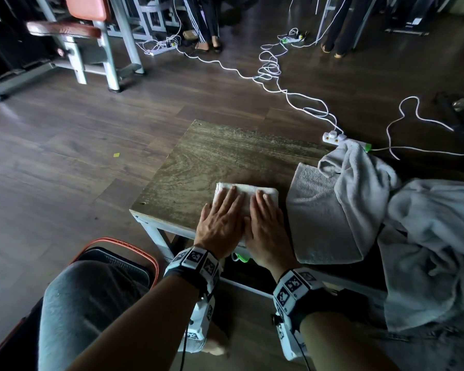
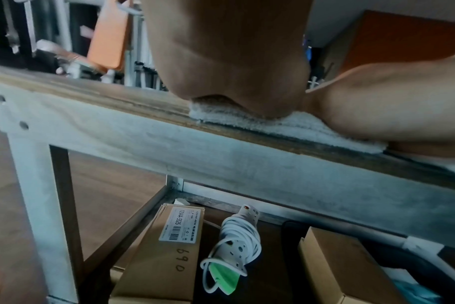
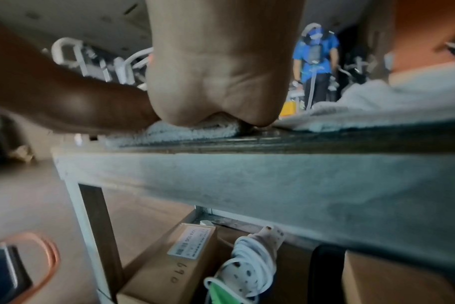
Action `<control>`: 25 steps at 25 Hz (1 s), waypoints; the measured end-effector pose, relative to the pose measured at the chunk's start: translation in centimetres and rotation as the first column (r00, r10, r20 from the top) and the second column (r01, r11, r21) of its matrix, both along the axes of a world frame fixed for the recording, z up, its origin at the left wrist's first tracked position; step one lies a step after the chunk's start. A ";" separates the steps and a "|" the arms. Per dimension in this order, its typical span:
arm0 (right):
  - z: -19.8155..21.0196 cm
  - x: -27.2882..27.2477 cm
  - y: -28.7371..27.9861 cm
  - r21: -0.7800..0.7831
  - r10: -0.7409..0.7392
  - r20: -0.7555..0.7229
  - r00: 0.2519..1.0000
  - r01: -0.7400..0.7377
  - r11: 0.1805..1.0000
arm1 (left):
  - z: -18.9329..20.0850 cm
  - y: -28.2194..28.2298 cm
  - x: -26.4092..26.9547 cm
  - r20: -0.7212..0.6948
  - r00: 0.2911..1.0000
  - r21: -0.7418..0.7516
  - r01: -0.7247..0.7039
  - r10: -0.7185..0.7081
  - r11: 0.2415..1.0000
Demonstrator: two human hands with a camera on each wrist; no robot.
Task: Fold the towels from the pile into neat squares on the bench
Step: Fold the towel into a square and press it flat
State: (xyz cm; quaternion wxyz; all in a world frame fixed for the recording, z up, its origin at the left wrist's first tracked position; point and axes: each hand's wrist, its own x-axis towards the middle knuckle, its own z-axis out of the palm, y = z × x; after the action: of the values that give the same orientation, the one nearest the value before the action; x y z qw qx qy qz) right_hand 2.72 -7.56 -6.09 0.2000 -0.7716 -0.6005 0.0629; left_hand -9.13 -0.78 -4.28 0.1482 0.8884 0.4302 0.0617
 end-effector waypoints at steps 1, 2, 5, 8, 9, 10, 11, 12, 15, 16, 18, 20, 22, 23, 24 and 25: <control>-0.3 0.2 -0.2 -0.029 0.000 0.027 1.000 0.000 1.000 | -0.3 0.0 -0.2 -0.011 1.000 0.000 -0.016 0.016 1.000; -0.4 0.3 -0.3 -0.045 -0.009 0.032 0.999 0.010 0.999 | -0.5 0.0 -0.2 -0.016 0.999 -0.003 -0.035 0.035 0.999; -0.2 0.2 -0.2 -0.059 -0.057 0.040 0.998 0.059 0.997 | -0.5 -0.1 0.1 0.006 0.989 -0.065 -0.149 0.149 0.987; -0.3 -0.1 -0.2 -0.062 -0.108 0.033 0.994 0.110 0.992 | -0.8 -0.3 0.1 0.004 0.977 -0.089 -0.214 0.215 0.973; -0.3 0.0 -0.4 -0.062 -0.118 0.026 0.993 0.119 0.991 | -0.8 -0.5 0.0 0.003 0.975 -0.087 -0.222 0.223 0.971; -0.4 0.1 -0.7 -0.063 -0.125 0.023 0.992 0.126 0.990 | -0.8 -0.6 0.0 0.010 0.973 -0.079 -0.228 0.229 0.971; -0.4 0.4 -0.9 -0.071 -0.132 0.018 0.991 0.133 0.989 | -0.8 -0.8 0.0 0.031 0.970 -0.070 -0.239 0.242 0.968; -0.3 0.6 -1.1 -0.081 -0.139 0.008 0.990 0.139 0.987 | -0.9 -0.9 0.0 0.061 0.963 -0.067 -0.259 0.263 0.964; 0.3 1.2 -1.8 -0.113 -0.144 -0.009 0.990 0.142 0.983 | -1.1 -1.1 0.1 0.106 0.932 -0.133 -0.333 0.347 0.933; 0.6 1.3 -2.0 -0.127 -0.135 -0.026 0.991 0.130 0.983 | -1.0 -1.1 0.3 0.107 0.916 -0.183 -0.364 0.387 0.913; 1.3 1.5 -2.1 -0.145 -0.114 -0.101 0.988 0.099 0.985 | -0.6 -1.1 0.5 0.110 0.883 -0.236 -0.422 0.455 0.875; 1.9 1.4 -1.9 -0.110 -0.129 -0.158 0.979 0.113 0.988 | 0.1 -1.1 0.8 0.138 0.854 -0.224 -0.467 0.502 0.855; 2.2 1.0 -1.4 -0.052 -0.214 -0.255 0.943 0.208 0.977 | 1.1 -0.7 0.5 0.117 0.847 -0.265 -0.477 0.519 0.838; 2.7 0.7 -1.2 -0.040 -0.278 -0.359 0.891 0.283 0.958 | 1.5 -0.6 0.2 0.117 0.847 -0.301 -0.468 0.519 0.831; 3.2 0.7 -1.1 -0.068 -0.343 -0.460 0.819 0.353 0.933 | 1.7 -0.5 -0.2 0.138 0.844 -0.332 -0.453 0.518 0.827; 3.8 0.6 -1.2 -0.134 -0.402 -0.514 0.758 0.392 0.910 | 1.8 -0.6 -0.7 0.181 0.839 -0.339 -0.436 0.512 0.834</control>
State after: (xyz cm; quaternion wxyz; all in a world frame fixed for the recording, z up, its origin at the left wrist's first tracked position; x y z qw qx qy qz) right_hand 3.30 -8.73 -2.32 0.3599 -0.8349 -0.3437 0.2352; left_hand -9.85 -1.42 -2.43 0.3100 0.7054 0.6190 0.1524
